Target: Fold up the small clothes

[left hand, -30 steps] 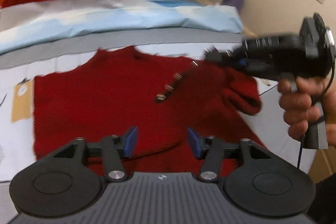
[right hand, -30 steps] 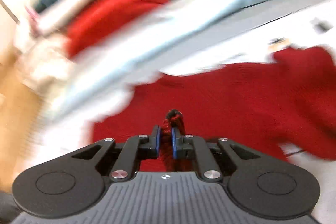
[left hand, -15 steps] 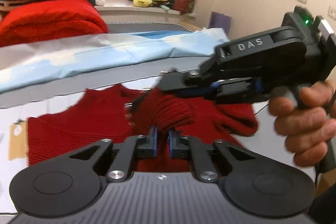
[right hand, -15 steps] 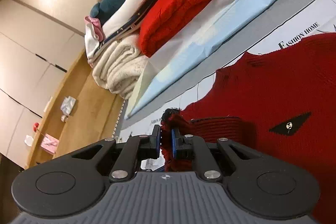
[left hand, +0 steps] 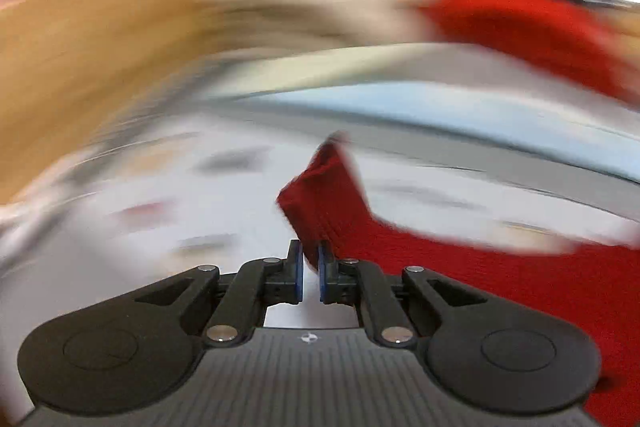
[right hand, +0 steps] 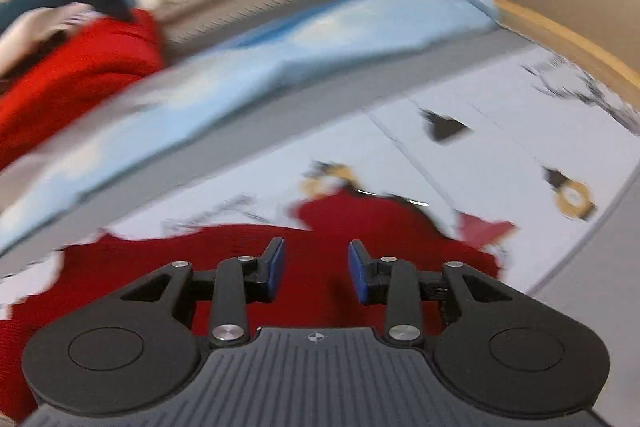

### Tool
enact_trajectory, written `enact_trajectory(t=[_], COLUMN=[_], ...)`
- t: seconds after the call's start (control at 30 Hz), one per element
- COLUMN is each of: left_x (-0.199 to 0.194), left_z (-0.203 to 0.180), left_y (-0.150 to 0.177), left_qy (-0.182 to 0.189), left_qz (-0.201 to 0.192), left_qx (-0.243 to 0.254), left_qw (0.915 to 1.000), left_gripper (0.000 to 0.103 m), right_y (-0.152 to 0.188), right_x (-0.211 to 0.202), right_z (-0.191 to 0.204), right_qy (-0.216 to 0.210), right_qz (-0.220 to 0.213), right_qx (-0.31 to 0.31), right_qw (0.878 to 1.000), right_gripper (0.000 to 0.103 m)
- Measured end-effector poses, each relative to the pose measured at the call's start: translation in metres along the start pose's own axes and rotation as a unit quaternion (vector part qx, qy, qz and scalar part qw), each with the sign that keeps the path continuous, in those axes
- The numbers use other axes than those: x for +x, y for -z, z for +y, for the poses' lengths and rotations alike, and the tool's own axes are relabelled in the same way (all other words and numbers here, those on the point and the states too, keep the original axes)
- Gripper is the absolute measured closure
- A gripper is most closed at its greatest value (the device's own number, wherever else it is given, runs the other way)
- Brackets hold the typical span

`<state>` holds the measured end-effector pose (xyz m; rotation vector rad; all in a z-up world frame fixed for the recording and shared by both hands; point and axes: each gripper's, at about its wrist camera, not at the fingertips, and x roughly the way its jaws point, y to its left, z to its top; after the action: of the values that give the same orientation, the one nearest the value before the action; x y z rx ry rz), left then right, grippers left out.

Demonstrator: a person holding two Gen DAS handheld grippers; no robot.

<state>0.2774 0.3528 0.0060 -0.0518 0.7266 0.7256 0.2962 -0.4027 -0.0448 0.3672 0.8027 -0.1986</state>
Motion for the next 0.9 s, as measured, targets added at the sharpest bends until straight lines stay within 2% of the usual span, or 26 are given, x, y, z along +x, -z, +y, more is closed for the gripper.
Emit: enact_trajectory(t=[0.03,0.07,0.1,0.17,0.23,0.3,0.4,0.43,0.47,0.5,0.53,0.6,0.67,0.7,0.73,0.77,0.8,0.83,0.9], left_x=[0.003,0.003,0.0,-0.007,-0.016,-0.027,-0.037,-0.04,-0.04,-0.038,-0.035,-0.035,-0.035,-0.035,-0.034,-0.031,-0.03,-0.03,-0.03], left_z=[0.016,0.025,0.029,0.024,0.007,-0.014,-0.05,-0.058,-0.073,-0.078,-0.083,-0.091,-0.094,-0.096,-0.097,-0.095,-0.095,-0.095,-0.095], left_y=[-0.004,-0.009,-0.013,-0.021,-0.025,-0.018,-0.007,-0.005,0.0,0.003,0.005,0.008,0.012,0.013,0.014,0.012,0.013,0.013,0.013], left_qy=[-0.038,-0.049,-0.041,0.011,0.066,0.096,0.121,0.132,0.137,0.141,0.145,0.149,0.154,0.155,0.156,0.156,0.157,0.157,0.161], left_qz=[-0.006,-0.011,-0.015,-0.014,-0.013,-0.017,-0.02,-0.018,-0.017,-0.015,-0.014,-0.013,-0.013,-0.011,-0.008,-0.004,-0.001,0.004,0.013], left_qx=[-0.012,-0.023,-0.034,-0.056,-0.056,-0.028,0.015,0.025,0.031,0.036,0.042,0.054,0.061,0.063,0.065,0.063,0.06,0.057,0.052], left_qw=[0.9992,0.9985,0.9985,0.9983,0.9961,0.9948,0.9923,0.9908,0.9899,0.9892,0.9884,0.9873,0.9861,0.9858,0.9856,0.9857,0.9858,0.9859,0.9855], left_gripper=[0.096,0.096,0.095,0.09,0.089,0.089,0.089,0.089,0.089,0.089,0.089,0.089,0.089,0.089,0.089,0.089,0.089,0.089,0.089], right_y=[0.0,0.002,0.004,0.01,0.015,0.018,0.032,0.037,0.041,0.044,0.042,0.027,-0.001,-0.011,-0.017,-0.021,-0.023,-0.022,-0.007], right_x=[0.006,0.011,0.015,0.023,0.032,0.041,0.063,0.069,0.076,0.08,0.081,0.068,0.034,0.015,-0.001,-0.013,-0.019,-0.022,-0.022], right_z=[-0.01,-0.015,-0.014,-0.007,0.012,0.033,0.057,0.06,0.064,0.065,0.063,0.055,0.035,0.019,-0.001,-0.023,-0.05,-0.079,-0.133], right_qy=[0.0,-0.004,-0.007,-0.007,-0.011,0.001,0.041,0.055,0.078,0.094,0.106,0.098,0.061,0.037,0.02,0.03,0.058,0.078,0.12], right_qz=[0.013,0.021,0.026,0.034,0.035,0.032,0.042,0.046,0.048,0.046,0.042,0.009,-0.084,-0.137,-0.185,-0.219,-0.233,-0.232,-0.216], right_qx=[0.005,0.005,-0.002,-0.035,-0.078,-0.128,-0.203,-0.224,-0.251,-0.266,-0.268,-0.222,-0.137,-0.094,-0.055,-0.015,0.035,0.097,0.213], right_qw=[1.0,1.0,1.0,0.999,0.996,0.991,0.977,0.972,0.964,0.958,0.957,0.97,0.985,0.985,0.981,0.975,0.97,0.965,0.945], right_gripper=[0.062,0.06,0.059,0.055,0.054,0.054,0.055,0.057,0.068,0.089,0.091,0.093,0.093,0.093,0.093,0.093,0.093,0.093,0.093])
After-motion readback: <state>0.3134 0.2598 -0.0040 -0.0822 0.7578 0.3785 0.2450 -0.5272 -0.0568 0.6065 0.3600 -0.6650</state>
